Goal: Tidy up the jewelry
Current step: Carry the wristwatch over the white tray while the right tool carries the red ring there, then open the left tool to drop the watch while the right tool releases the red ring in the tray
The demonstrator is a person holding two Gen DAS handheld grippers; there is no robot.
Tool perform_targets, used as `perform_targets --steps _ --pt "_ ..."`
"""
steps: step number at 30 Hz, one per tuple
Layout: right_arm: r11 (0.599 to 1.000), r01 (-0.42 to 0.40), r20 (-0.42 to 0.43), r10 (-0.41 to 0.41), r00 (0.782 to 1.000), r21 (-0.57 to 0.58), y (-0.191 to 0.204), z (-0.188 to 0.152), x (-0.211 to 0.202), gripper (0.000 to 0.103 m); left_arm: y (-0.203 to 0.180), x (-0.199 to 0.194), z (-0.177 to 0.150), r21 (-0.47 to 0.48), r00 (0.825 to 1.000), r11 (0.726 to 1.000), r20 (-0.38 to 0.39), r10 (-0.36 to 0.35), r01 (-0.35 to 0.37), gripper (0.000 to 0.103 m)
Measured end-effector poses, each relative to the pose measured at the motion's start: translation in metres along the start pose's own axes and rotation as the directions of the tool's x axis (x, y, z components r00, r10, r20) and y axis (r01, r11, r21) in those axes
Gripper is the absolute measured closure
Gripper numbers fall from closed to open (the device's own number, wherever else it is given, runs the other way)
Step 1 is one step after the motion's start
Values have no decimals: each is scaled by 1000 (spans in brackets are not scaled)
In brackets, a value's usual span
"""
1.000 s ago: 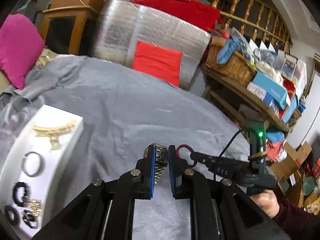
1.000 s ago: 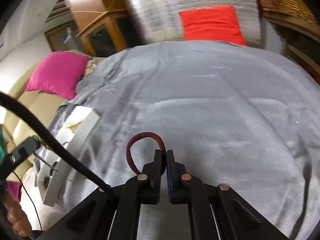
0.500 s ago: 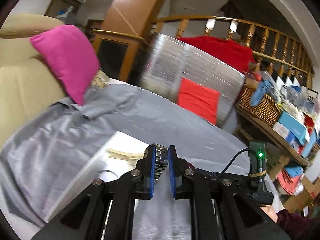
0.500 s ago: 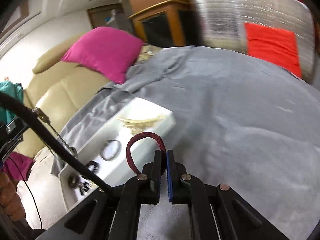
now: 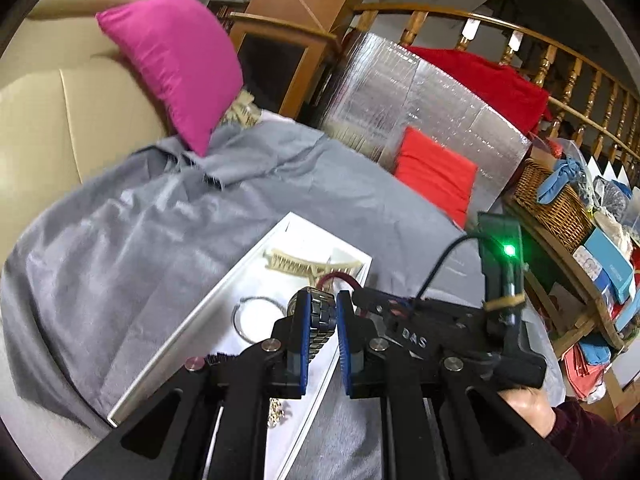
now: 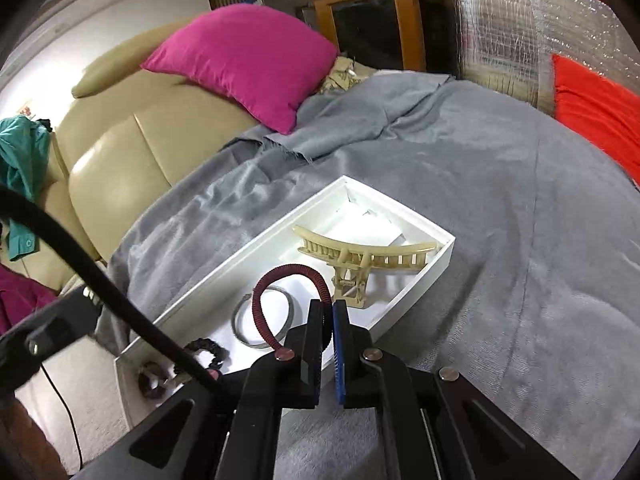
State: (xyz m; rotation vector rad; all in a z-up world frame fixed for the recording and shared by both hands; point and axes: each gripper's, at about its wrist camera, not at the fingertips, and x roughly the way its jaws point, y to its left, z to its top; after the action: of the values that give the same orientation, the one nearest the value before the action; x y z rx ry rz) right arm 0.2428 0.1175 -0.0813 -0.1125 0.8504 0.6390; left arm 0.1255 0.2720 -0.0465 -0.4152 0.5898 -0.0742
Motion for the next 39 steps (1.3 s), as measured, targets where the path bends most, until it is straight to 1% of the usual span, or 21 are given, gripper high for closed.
perform_targets --steps 4,11,16,23,27,33,36,39 --pt "1000 6 -19 -6 1000 -8 -3 1 12 97 -1 10 -6 -2 999 1000 -42 -5 5 90" --pt "1000 -11 -37 10 999 -16 -5 2 21 97 -3 29 -15 -10 993 1000 -116 -2 1 90" --pt "999 -18 -51 16 999 -42 -1 4 25 97 1 36 -20 -21 988 1000 -153 19 -22 90" --pt "997 -15 -84 8 996 -79 4 -2 30 97 5 47 -28 -30 975 998 -216 46 -53 90" --pt "994 -7 -119 -5 993 -107 6 -6 35 97 10 50 -30 -42 969 996 -237 64 -77 90" --pt "993 -20 -142 2 990 -120 4 -5 39 97 12 55 -33 -36 962 995 -260 86 -98 90" --pt "992 -30 -160 10 987 -123 4 -3 39 97 12 57 -33 -15 957 992 -266 114 -123 90" --pt "990 -28 -163 5 987 -136 5 -4 39 97 14 57 -34 -21 956 992 -269 116 -126 90"
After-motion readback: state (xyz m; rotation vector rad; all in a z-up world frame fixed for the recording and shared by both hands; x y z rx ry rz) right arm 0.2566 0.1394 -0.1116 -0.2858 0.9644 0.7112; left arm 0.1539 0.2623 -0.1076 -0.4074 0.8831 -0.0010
